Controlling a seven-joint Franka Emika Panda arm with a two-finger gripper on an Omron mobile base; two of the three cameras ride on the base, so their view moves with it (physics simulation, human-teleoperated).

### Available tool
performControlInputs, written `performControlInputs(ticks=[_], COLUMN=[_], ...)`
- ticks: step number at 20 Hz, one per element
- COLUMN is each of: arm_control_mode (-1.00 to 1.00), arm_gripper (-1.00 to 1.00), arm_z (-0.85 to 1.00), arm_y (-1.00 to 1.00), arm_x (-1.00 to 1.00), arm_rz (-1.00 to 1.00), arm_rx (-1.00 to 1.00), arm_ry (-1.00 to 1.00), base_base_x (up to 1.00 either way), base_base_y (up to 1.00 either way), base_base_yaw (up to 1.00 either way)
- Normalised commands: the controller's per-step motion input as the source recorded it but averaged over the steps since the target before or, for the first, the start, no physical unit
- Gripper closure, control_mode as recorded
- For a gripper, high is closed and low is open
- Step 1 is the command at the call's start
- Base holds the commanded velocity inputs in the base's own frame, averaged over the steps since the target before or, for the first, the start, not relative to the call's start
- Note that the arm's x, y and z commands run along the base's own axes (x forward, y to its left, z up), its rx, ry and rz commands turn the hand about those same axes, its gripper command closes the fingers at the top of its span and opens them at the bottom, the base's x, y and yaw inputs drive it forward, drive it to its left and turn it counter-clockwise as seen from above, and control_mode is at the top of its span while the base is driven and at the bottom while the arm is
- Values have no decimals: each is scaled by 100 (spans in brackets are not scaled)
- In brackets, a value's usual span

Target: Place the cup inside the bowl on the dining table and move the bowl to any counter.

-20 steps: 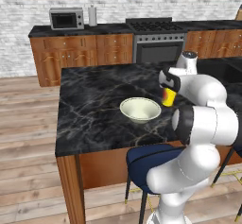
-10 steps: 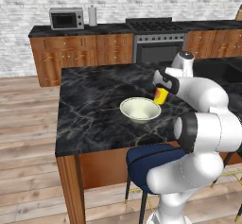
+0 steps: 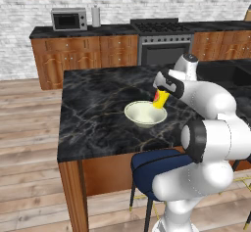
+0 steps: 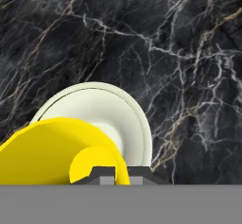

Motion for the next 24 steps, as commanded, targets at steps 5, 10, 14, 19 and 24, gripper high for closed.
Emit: performControlInputs(ticks=[5,10,14,19,24], arm_control_mode=[-100,-100,-100,-100,-100], arm_gripper=[100,100,100,100,100], arm_z=[-2,-14,-12,-5,-7], arm_y=[28,1,8,28,32], arm_x=[2,6,22,19,1], arm_rz=[0,0,0,0,0], arm_rx=[0,-1,-7,-4,0], arm_ry=[0,0,0,0,0], base_base_x=[0,0,0,0,0], base_base_y=[0,0,0,0,0], base_base_yaw=[0,0,0,0,0])
